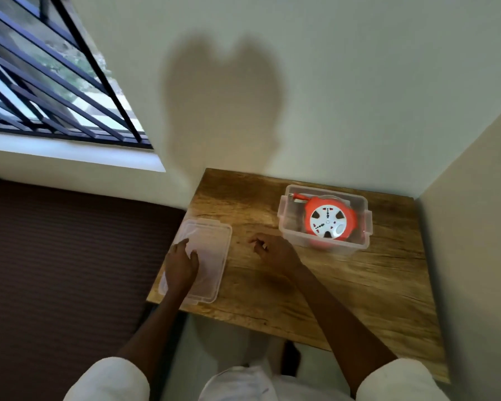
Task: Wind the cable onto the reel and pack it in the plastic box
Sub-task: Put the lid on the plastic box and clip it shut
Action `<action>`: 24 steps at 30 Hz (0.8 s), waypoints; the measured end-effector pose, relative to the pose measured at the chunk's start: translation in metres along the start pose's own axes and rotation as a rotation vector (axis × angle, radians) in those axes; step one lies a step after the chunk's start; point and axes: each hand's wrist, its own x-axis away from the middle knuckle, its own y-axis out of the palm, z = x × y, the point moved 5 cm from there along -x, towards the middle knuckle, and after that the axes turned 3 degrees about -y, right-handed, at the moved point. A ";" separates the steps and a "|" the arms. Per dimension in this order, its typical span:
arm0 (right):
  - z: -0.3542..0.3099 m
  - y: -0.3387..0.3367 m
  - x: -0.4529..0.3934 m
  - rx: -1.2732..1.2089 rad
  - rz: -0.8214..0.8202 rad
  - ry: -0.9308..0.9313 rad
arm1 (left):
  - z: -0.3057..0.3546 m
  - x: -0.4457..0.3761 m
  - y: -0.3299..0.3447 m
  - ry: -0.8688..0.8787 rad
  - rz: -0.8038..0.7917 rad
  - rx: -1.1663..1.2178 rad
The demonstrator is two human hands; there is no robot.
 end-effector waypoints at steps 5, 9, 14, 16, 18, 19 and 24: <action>-0.025 0.047 -0.006 -0.075 -0.141 0.180 | -0.054 0.014 -0.023 -0.147 -0.048 -0.058; -0.037 0.074 -0.002 -0.146 -0.105 0.274 | -0.085 0.014 -0.028 -0.207 -0.102 0.006; -0.051 0.097 0.014 -0.194 -0.064 0.281 | -0.099 0.008 -0.029 -0.262 -0.186 0.057; -0.052 0.099 0.019 -0.224 -0.048 0.303 | -0.103 0.004 -0.029 -0.259 -0.218 0.084; -0.048 0.096 0.022 -0.262 -0.028 0.350 | -0.104 0.000 -0.029 -0.228 -0.234 0.141; -0.046 0.092 0.023 -0.281 -0.011 0.373 | -0.102 -0.003 -0.030 -0.209 -0.229 0.177; -0.037 0.062 0.025 -0.401 0.101 0.432 | -0.073 -0.020 -0.044 -0.081 -0.134 0.362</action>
